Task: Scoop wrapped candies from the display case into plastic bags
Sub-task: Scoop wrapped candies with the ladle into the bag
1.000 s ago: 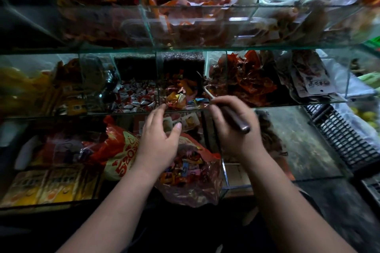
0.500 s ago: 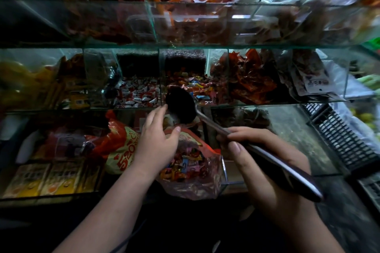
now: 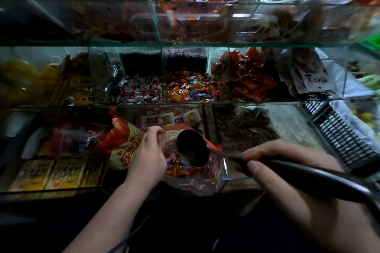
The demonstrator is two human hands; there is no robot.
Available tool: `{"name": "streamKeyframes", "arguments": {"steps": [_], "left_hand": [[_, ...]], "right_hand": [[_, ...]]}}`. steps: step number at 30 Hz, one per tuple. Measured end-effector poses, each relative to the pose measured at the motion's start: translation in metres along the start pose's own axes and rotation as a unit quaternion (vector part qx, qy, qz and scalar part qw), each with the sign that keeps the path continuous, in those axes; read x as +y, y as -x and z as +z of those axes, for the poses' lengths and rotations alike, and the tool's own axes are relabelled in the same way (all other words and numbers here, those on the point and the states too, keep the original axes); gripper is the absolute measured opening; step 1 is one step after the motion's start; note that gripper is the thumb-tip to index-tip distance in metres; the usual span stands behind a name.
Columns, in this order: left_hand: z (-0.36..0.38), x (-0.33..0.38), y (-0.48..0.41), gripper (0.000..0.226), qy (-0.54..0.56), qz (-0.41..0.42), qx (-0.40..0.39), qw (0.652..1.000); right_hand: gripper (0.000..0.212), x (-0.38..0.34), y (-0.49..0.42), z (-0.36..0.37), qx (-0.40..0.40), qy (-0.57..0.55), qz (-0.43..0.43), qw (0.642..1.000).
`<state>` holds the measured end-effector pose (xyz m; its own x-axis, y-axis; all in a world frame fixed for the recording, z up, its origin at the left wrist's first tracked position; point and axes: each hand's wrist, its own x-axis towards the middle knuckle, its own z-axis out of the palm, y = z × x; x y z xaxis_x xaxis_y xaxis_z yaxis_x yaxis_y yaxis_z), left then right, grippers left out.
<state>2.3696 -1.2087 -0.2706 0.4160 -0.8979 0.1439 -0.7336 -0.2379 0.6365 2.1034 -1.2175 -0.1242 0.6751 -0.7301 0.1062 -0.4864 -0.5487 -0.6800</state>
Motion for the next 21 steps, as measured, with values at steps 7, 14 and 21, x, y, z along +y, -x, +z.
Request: {"name": "streamKeyframes", "arguments": {"steps": [7,14,21], "left_hand": [[0.001,-0.003,0.005,0.040,-0.002,0.001,-0.016,1.000],[0.003,-0.011,0.017,0.060,0.003,-0.033,-0.042,0.999],[0.002,-0.014,0.015,0.056,0.029,-0.037,-0.034,0.998]], "right_hand": [[0.003,0.062,-0.051,0.103,0.050,-0.037,0.097,0.993],[0.008,0.094,-0.076,0.165,0.098,-0.129,0.180,0.970],[0.024,0.098,-0.075,0.172,0.135,-0.228,0.272,0.925]]}}
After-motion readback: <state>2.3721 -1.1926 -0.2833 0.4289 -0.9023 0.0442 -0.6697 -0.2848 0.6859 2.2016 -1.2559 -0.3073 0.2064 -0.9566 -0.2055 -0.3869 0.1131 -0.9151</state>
